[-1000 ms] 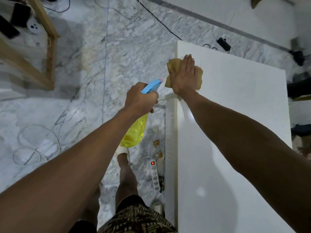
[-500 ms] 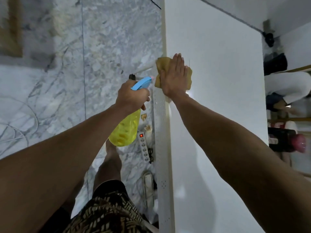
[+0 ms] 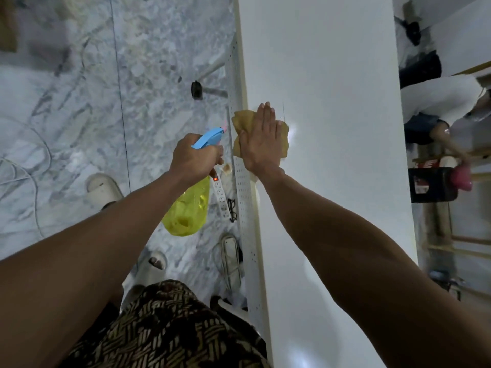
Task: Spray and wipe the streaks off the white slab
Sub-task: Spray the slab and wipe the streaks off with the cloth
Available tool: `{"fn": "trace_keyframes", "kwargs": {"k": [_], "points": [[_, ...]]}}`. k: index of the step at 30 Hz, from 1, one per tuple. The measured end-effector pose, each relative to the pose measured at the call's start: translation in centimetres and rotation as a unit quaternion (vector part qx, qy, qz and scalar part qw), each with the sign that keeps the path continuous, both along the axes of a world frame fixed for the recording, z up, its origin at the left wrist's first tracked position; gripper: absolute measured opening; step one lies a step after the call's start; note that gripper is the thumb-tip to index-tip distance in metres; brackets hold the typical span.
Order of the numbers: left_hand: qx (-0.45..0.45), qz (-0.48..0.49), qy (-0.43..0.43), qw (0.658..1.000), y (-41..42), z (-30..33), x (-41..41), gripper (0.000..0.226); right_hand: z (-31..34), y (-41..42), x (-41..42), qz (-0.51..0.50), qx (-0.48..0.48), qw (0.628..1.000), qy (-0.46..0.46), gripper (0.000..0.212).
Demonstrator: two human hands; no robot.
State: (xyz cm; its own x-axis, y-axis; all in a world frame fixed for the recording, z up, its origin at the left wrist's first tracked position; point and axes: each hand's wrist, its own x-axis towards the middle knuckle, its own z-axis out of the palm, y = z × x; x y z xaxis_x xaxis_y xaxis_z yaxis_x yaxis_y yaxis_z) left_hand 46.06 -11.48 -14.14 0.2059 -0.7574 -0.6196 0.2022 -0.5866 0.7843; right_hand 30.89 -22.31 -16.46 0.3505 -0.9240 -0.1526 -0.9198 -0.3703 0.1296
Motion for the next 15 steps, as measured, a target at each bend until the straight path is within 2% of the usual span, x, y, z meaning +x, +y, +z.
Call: {"fn": "trace_keyframes", "kwargs": {"k": [4, 10, 15], "points": [[0.010, -0.008, 0.002, 1.000, 5.1, -0.6, -4.5, 0.043, -0.1, 6.0, -3.7, -0.001, -0.009, 1.000, -0.015, 0.067], [0.025, -0.009, 0.007, 1.000, 12.8, -0.5, -10.2, 0.031, -0.4, 13.5, -8.7, -0.008, -0.006, 1.000, -0.027, 0.068], [0.024, -0.031, -0.005, 0.999, 18.7, -0.1, -13.1, 0.035, -0.2, 20.8, -12.8, -0.013, -0.004, 0.999, -0.042, 0.067]]}}
